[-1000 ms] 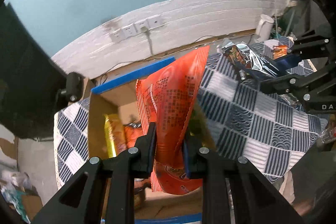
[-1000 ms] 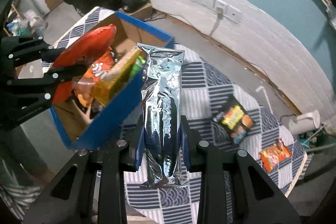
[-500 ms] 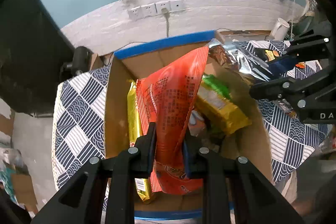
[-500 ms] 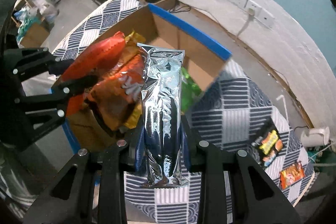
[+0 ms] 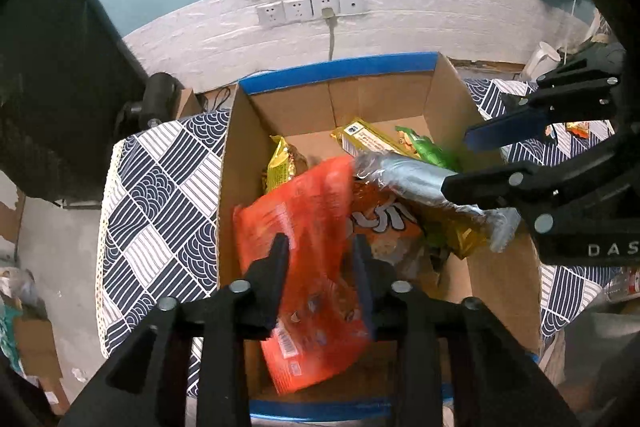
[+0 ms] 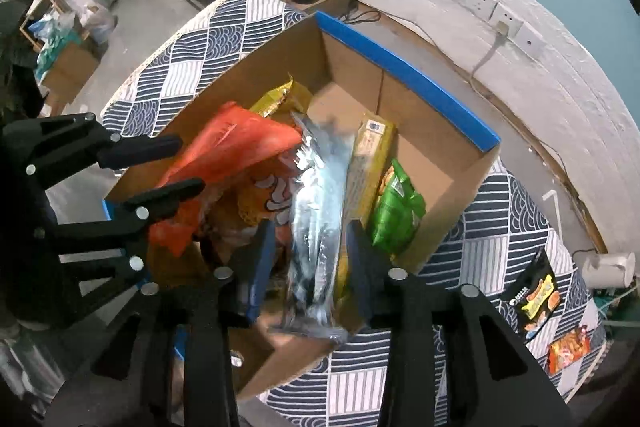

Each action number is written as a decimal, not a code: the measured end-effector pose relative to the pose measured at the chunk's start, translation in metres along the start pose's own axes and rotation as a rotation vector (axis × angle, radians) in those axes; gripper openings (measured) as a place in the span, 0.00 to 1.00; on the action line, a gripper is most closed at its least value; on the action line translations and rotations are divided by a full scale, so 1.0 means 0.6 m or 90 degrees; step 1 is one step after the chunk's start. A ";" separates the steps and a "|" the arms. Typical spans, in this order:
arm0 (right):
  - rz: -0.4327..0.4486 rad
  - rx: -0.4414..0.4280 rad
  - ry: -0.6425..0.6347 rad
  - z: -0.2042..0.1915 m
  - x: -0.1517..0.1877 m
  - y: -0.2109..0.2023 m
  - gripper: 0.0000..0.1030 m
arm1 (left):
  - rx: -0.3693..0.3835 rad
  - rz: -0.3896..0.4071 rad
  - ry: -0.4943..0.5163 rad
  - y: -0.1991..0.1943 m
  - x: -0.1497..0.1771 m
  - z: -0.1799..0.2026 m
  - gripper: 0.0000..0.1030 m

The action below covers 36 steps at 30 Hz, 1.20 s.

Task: Organize snacks
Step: 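Lower both packets into the box and open both tools, then move both tools away from the box toward the remaining snacks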

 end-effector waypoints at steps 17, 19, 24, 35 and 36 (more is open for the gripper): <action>0.022 0.032 0.009 0.043 0.032 -0.043 0.45 | 0.002 0.013 0.011 -0.008 -0.026 0.035 0.50; 0.027 0.037 0.016 0.057 0.040 -0.051 0.49 | 0.006 0.017 0.016 -0.009 -0.031 0.047 0.51; 0.029 0.049 0.037 0.093 0.061 -0.067 0.49 | 0.010 0.020 0.039 -0.009 -0.047 0.088 0.53; 0.032 0.113 0.095 0.211 0.129 -0.107 0.63 | 0.024 0.025 0.089 0.000 -0.096 0.200 0.73; 0.031 0.118 0.104 0.227 0.138 -0.110 0.64 | 0.024 0.024 0.093 0.003 -0.102 0.209 0.74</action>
Point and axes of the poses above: each gripper's, at about its wrist camera, not at the fingertips, and y roughly the way its jaws point, z to its right, x to its underside, the point moved 1 cm from there along y, roughly the way its jaws point, and after that the axes turned 7 degrees about z, right-handed, at the moved point
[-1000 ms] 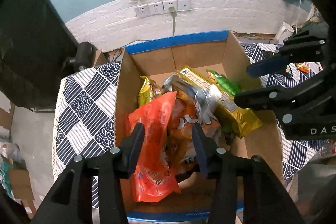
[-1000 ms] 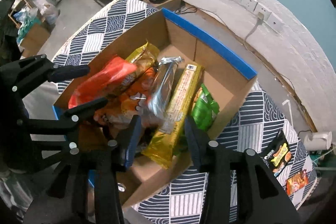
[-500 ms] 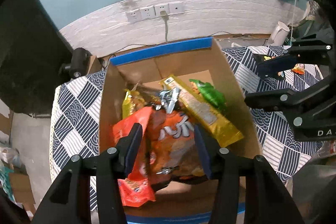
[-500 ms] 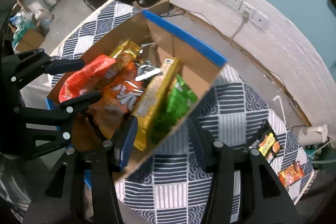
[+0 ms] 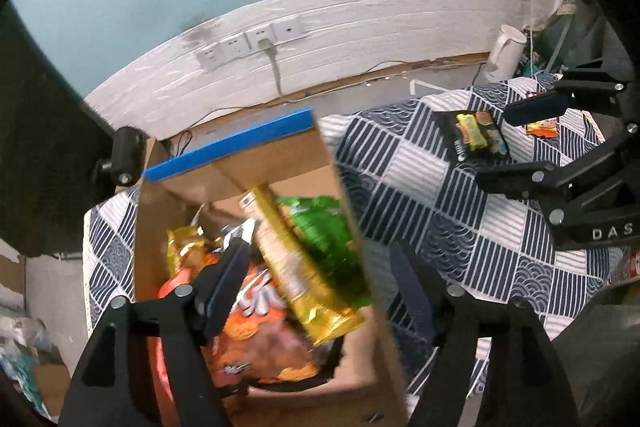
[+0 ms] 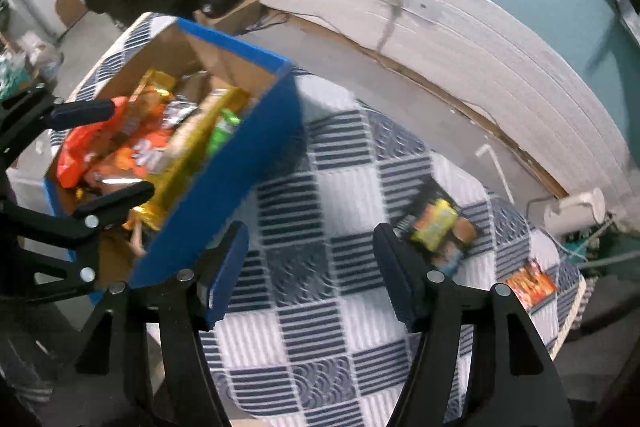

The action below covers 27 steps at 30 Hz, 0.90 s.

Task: Organize snacks
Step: 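Move both tools away from the box toward the remaining snacks, then grasp the black yellow-label bag with the left tool while the right tool grasps the orange chip bag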

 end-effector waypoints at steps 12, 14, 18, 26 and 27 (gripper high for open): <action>-0.029 0.054 0.093 0.190 0.048 0.043 0.64 | 0.006 -0.028 0.038 0.085 -0.070 0.087 0.79; -0.034 0.062 0.106 0.218 0.052 0.056 0.65 | 0.002 -0.037 0.044 0.110 -0.081 0.099 0.79; -0.042 0.077 0.120 0.258 0.050 0.076 0.65 | 0.013 -0.061 0.033 0.155 -0.102 0.120 0.79; -0.068 0.096 0.125 0.318 0.040 0.138 0.67 | -0.002 -0.069 0.074 0.229 -0.142 0.162 0.79; -0.071 0.096 0.128 0.324 0.039 0.146 0.67 | -0.001 -0.069 0.089 0.237 -0.144 0.166 0.79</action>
Point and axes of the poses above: each gripper's, at about its wrist camera, not at the fingertips, and y roughly the way its jaws point, z to its right, x to its underside, the point moved 1 cm from there along y, roughly the way its jaws point, and after that the axes turned 7 degrees about z, right-handed, at the moved point
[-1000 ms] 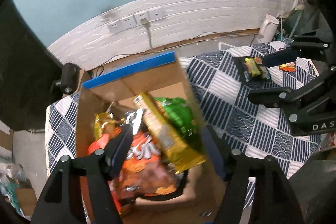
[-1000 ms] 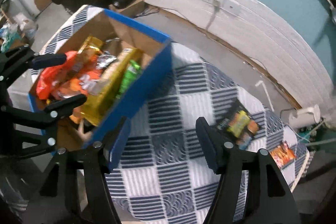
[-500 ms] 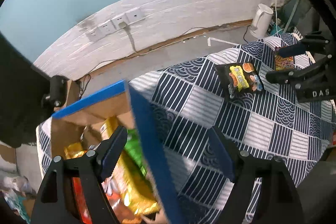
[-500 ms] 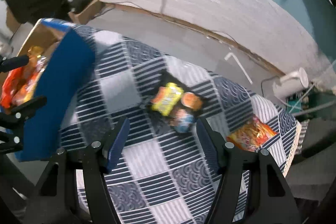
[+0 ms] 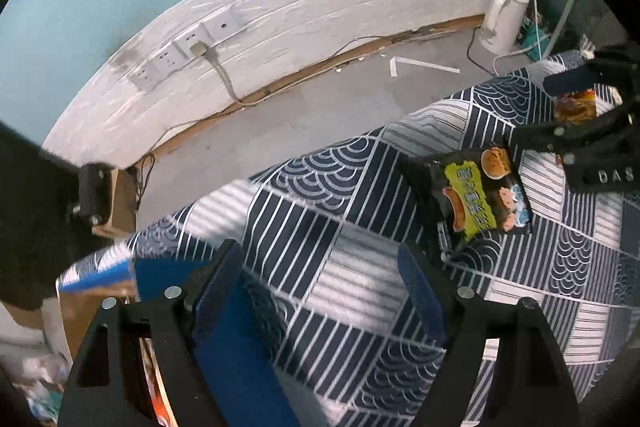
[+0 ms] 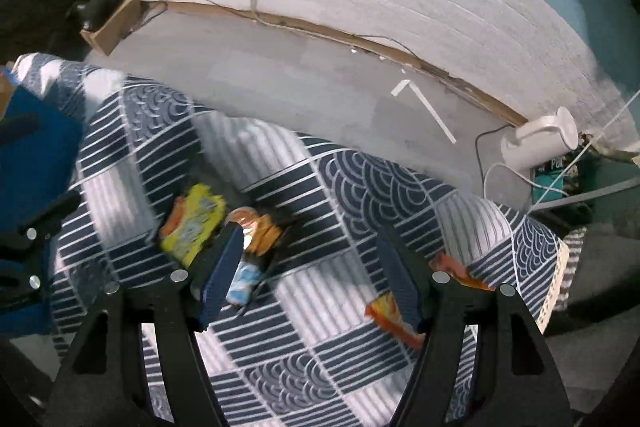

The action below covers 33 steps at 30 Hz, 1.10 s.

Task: Organize snacks
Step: 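Grasp the black yellow-label bag with the left tool while the right tool grasps the orange chip bag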

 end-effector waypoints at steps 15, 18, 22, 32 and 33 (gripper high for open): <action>-0.040 -0.012 -0.025 0.001 0.013 0.058 0.67 | 0.005 -0.028 -0.005 0.055 -0.008 -0.007 0.79; -0.065 -0.010 -0.038 -0.001 0.040 0.060 0.67 | 0.011 -0.036 -0.012 0.052 -0.003 -0.008 0.79; -0.087 -0.017 -0.048 -0.014 0.084 0.050 0.67 | 0.015 -0.038 -0.014 0.041 0.008 -0.010 0.79; -0.111 -0.062 -0.040 -0.059 0.127 0.020 0.67 | 0.039 -0.044 -0.032 -0.002 0.025 -0.005 0.79; -0.108 -0.056 -0.037 -0.060 0.127 0.014 0.67 | 0.040 -0.041 -0.030 -0.006 0.024 -0.002 0.79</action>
Point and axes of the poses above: each gripper's, at about its wrist camera, not at the fingertips, and y roughly the way its jaws point, z to its right, x to its underside, the point moved 1 cm from there along y, roughly the way its jaws point, and after that the axes turned 7 degrees about z, right-handed, at the moved point
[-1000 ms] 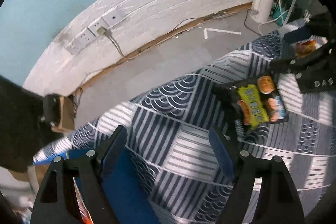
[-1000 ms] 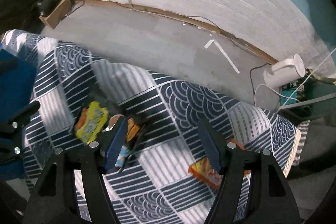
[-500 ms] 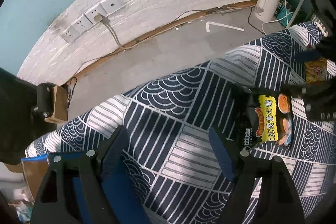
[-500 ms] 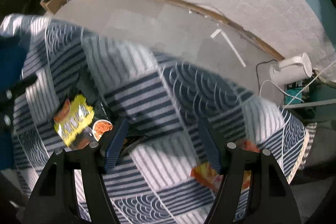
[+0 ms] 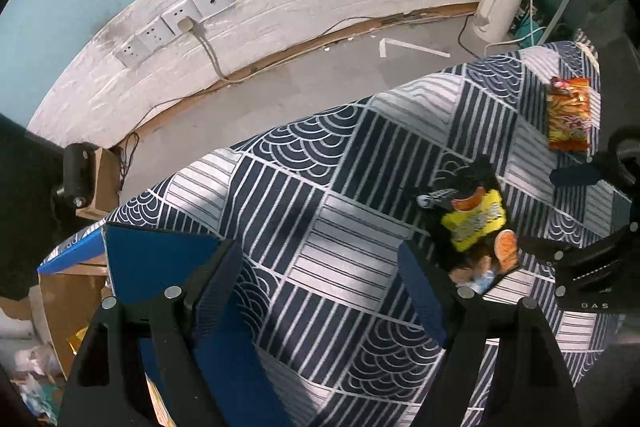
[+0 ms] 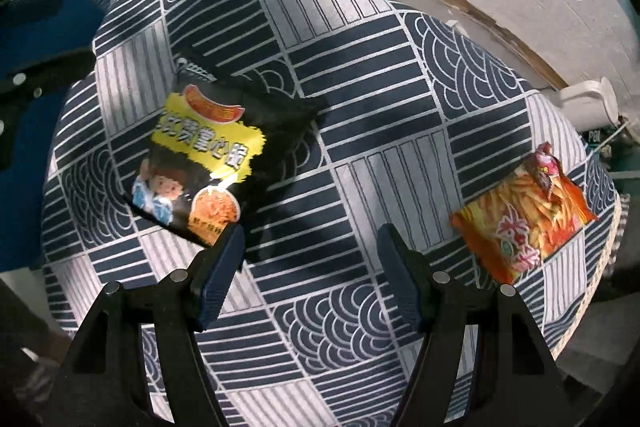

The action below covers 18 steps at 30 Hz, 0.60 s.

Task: Organize snacks
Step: 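Grasp the black yellow-label bag with the left tool while the right tool grasps the orange chip bag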

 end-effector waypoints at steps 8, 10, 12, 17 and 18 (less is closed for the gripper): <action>0.058 0.032 0.110 0.058 0.013 -0.077 0.75 | 0.032 0.003 -0.001 -0.004 -0.009 0.036 0.84; 0.060 0.039 0.135 0.077 0.022 -0.082 0.75 | 0.053 -0.006 -0.012 0.001 -0.011 0.047 0.84; 0.059 0.044 0.151 0.093 0.031 -0.082 0.75 | 0.067 -0.012 -0.018 0.005 -0.011 0.062 0.84; 0.059 0.046 0.184 0.128 0.051 -0.072 0.75 | 0.080 -0.035 -0.020 0.019 -0.005 0.100 0.85; 0.059 0.043 0.195 0.135 0.054 -0.071 0.75 | 0.081 -0.039 -0.024 0.022 -0.006 0.107 0.84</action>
Point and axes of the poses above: each gripper's, at about its wrist camera, not at the fingertips, and y roughly the way its jaws point, z to its right, x to its underside, the point moved 1 cm from there along y, roughly the way its jaws point, and after that the axes turned 7 degrees about z, right-handed, at the moved point
